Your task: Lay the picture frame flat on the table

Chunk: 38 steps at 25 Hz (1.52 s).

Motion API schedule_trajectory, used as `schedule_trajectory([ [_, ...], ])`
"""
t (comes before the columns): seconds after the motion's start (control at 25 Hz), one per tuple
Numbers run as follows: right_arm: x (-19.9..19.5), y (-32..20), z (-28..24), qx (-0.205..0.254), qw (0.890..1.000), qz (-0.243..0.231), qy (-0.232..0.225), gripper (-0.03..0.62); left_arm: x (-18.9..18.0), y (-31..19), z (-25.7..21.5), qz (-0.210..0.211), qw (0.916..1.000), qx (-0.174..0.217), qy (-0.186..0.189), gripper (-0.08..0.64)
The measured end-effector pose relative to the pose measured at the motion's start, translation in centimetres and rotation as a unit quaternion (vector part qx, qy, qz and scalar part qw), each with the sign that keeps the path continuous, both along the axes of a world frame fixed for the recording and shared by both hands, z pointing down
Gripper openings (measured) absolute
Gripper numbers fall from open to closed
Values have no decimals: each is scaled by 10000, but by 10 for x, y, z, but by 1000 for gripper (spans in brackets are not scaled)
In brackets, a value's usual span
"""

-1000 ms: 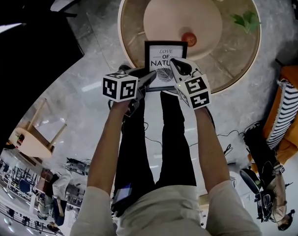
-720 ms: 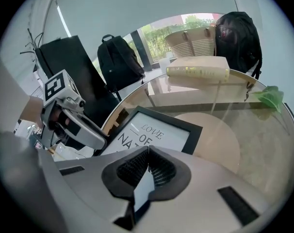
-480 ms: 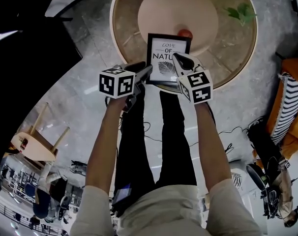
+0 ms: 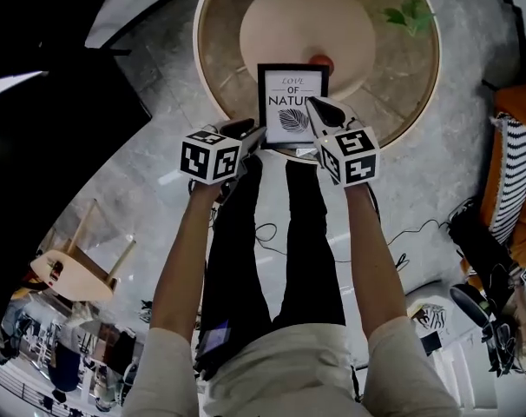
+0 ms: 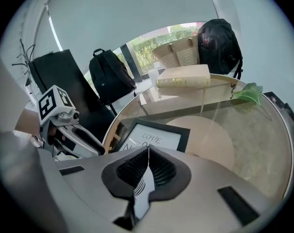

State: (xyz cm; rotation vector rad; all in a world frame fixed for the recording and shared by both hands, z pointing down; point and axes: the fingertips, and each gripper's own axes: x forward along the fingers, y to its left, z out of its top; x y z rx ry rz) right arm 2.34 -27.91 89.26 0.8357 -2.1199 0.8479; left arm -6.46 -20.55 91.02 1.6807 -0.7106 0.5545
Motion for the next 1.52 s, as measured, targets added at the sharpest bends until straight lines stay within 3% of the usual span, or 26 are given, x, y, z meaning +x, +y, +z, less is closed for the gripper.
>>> schedule_trajectory([
  [0.16,8,15,-15,29,9988,466,-134,35,-5,5,-12,503,9976,402,-257,140],
  [0.36,21,44,-34,17,9941,1066,-200,34,-8,13,-29,1284,9868,819,-555,137],
  [0.6,31,93,-53,-112,9866,1563,-448,35,-8,41,-57,1612,9757,1255,-786,135],
  [0.84,40,112,-58,-253,9830,1711,-619,35,-6,59,-74,1282,9768,1351,-1057,132],
  [1.08,61,146,-131,-124,9820,1731,-738,34,-4,92,-146,923,9737,1586,-1349,132],
  [1.28,75,154,-212,56,9773,1892,-948,35,-14,89,-228,421,9625,1877,-1914,124],
  [1.4,73,161,-271,194,9758,1906,-1050,35,-6,85,-295,103,9539,2226,-2012,123],
  [1.52,60,185,-323,380,9793,1618,-1155,35,13,98,-356,-152,9445,2621,-1974,123],
])
